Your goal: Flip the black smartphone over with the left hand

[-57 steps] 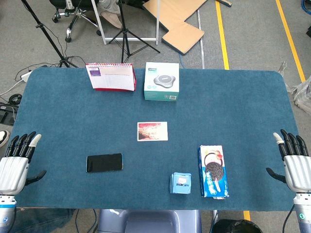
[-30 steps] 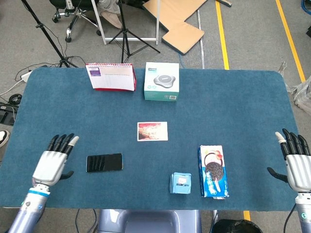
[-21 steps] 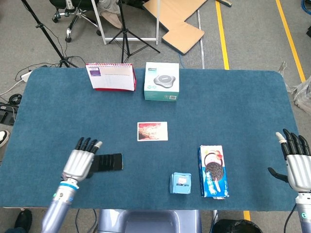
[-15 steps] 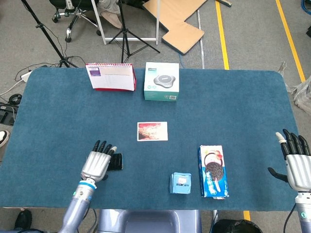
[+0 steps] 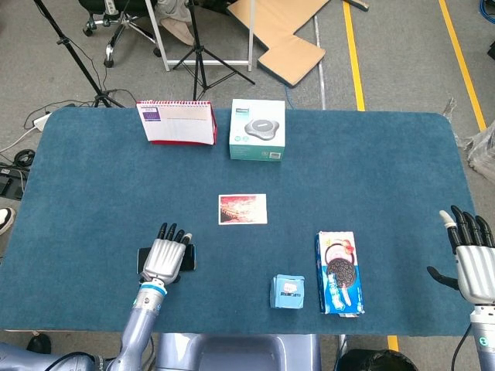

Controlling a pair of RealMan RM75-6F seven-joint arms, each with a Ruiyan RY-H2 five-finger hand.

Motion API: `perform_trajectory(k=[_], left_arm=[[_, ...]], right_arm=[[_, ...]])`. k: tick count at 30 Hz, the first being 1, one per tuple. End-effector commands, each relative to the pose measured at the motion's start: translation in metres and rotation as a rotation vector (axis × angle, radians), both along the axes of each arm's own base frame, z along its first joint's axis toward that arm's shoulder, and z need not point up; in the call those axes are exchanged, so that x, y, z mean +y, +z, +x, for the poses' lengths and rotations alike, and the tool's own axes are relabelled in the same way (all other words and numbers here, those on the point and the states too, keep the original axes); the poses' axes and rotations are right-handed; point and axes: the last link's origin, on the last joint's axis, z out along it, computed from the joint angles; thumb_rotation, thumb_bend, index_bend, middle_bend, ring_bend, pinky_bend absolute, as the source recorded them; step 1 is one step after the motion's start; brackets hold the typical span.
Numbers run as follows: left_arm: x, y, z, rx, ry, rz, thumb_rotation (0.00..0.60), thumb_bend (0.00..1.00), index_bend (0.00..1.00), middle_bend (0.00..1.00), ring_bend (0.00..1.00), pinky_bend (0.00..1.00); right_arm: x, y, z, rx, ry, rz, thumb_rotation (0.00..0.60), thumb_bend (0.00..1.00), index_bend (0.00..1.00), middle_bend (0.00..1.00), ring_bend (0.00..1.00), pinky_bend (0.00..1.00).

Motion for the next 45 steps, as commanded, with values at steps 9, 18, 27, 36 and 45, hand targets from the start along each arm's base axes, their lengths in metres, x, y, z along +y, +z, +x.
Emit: perform_trajectory(k=[9,18,27,36,45], left_arm=[[0.006,-0.018,0.001,0.009,0.016,-0.026,0.600,0.05,0.22,0.18,0.00,0.00],[0.007,-0.019,-0.002,0.021,0.038,-0.026,0.600,0.13,0.39,0.33,0.00,0.00],[0.006,0.001,-0.002,-0.074,0.048,-0.007,0.600,0.14,0.42,0.36,0.00,0.00],[0.014,0.028,0.000,-0.348,0.035,-0.004,0.600,0.19,0.43,0.35,0.00,0.00],[0.021,0.064,0.004,-0.806,0.051,0.026,0.600,0.19,0.43,0.35,0.00,0.00]], right_arm=[[-0.001,0.001,-0.003,-0.001,-0.013,-0.002,0.600,0.00,0.05,0.00,0.00,0.00],[-0.002,0.001,-0.004,-0.007,-0.017,-0.001,0.600,0.00,0.05,0.00,0.00,0.00],[-0.002,0.000,-0.004,-0.009,-0.018,0.006,0.600,0.00,0.05,0.00,0.00,0.00],[-0.002,-0.001,-0.004,-0.007,-0.019,0.009,0.600,0.00,0.05,0.00,0.00,0.00],[-0.002,-0.003,-0.003,-0.002,-0.022,0.013,0.600,0.00,0.05,0.00,0.00,0.00]])
